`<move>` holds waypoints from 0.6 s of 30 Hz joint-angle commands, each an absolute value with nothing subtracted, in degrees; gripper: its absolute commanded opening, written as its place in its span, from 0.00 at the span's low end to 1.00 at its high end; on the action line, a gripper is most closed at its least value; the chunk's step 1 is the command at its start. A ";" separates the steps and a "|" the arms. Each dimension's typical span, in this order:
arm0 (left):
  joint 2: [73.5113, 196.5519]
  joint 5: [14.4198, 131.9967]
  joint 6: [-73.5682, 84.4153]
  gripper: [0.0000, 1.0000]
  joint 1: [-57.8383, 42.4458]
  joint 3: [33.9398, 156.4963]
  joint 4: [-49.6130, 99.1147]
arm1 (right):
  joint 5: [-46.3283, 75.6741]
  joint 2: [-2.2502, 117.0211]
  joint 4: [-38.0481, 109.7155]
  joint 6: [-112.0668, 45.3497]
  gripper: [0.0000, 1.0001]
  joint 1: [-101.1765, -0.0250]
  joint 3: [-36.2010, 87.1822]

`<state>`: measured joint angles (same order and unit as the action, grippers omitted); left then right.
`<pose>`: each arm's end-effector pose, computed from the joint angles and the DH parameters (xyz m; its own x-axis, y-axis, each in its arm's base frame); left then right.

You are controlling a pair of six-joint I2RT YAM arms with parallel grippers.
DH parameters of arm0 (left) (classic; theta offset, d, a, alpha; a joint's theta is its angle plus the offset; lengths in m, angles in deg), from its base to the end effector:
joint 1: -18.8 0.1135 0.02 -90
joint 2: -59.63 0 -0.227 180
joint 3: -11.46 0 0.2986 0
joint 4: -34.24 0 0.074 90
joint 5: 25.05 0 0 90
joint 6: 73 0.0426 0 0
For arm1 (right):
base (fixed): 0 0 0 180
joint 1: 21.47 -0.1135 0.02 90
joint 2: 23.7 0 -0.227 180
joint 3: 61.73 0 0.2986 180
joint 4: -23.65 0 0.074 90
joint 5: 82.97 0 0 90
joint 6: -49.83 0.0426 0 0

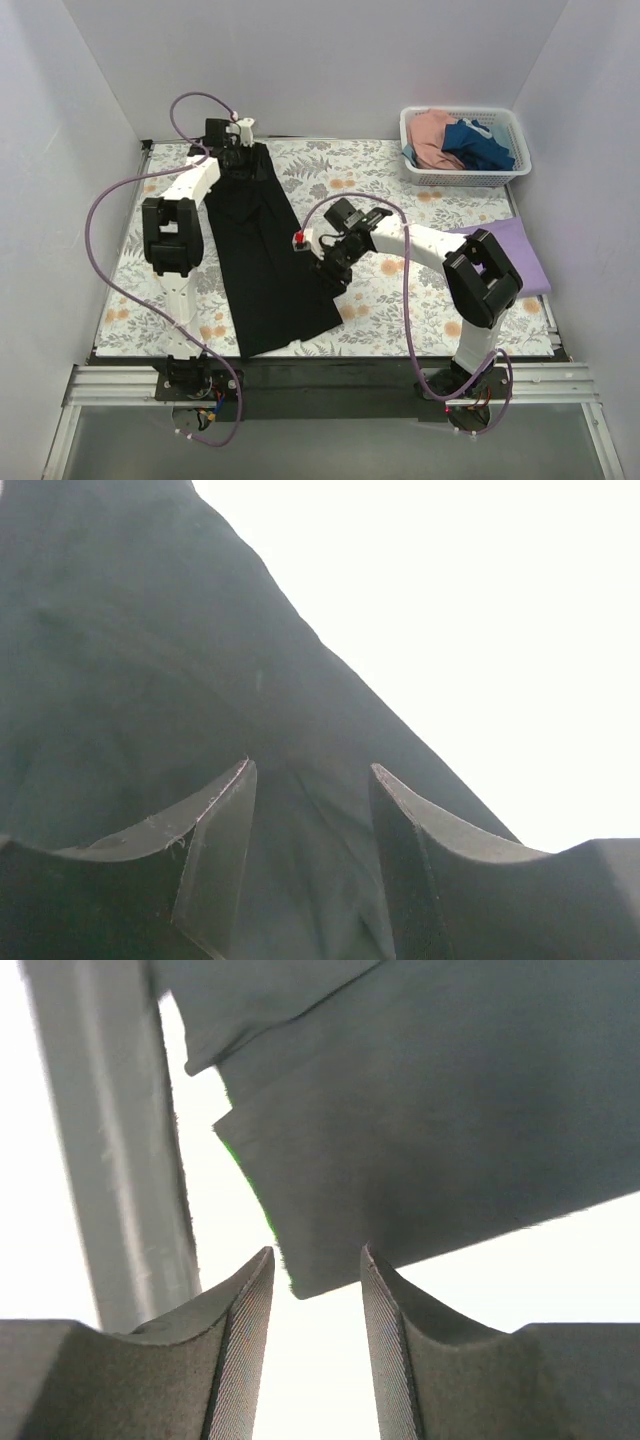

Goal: Fold and stack the t-shirts
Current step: Fold the tshirt

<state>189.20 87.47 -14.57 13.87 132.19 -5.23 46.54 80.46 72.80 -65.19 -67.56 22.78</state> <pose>0.5317 -0.0622 0.1579 -0.8083 -0.4157 -0.4169 -0.1056 0.7991 -0.5919 0.2547 0.3036 0.1336 -0.2834 -0.7648 -0.5786 -0.9217 0.0506 0.3846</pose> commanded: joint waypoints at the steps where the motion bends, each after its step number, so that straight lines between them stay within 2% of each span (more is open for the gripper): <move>1: 177.84 86.32 -16.66 0.47 15.81 127.47 0.69 | 44.83 80.89 71.46 -65.05 0.46 -66.39 25.71; 2: 177.49 85.09 -16.14 0.45 15.81 125.64 -0.46 | 44.39 82.55 70.49 -64.70 0.46 -66.39 25.71; 7: 178.36 82.34 -15.08 0.26 15.99 121.32 -6.97 | 43.24 86.95 65.92 -62.24 0.42 -66.39 26.41; 11: 181.34 82.53 -14.90 0.25 15.99 120.77 -8.20 | 43.42 88.71 63.20 -60.92 0.40 -66.74 25.01; 14: 187.14 83.40 -15.60 0.15 15.90 124.29 -11.71 | 43.68 88.19 61.87 -59.60 0.38 -67.18 21.50; 18: 191.63 85.51 -15.96 0.11 12.31 126.67 -13.39 | 46.05 86.70 59.15 -56.61 0.37 -68.40 16.14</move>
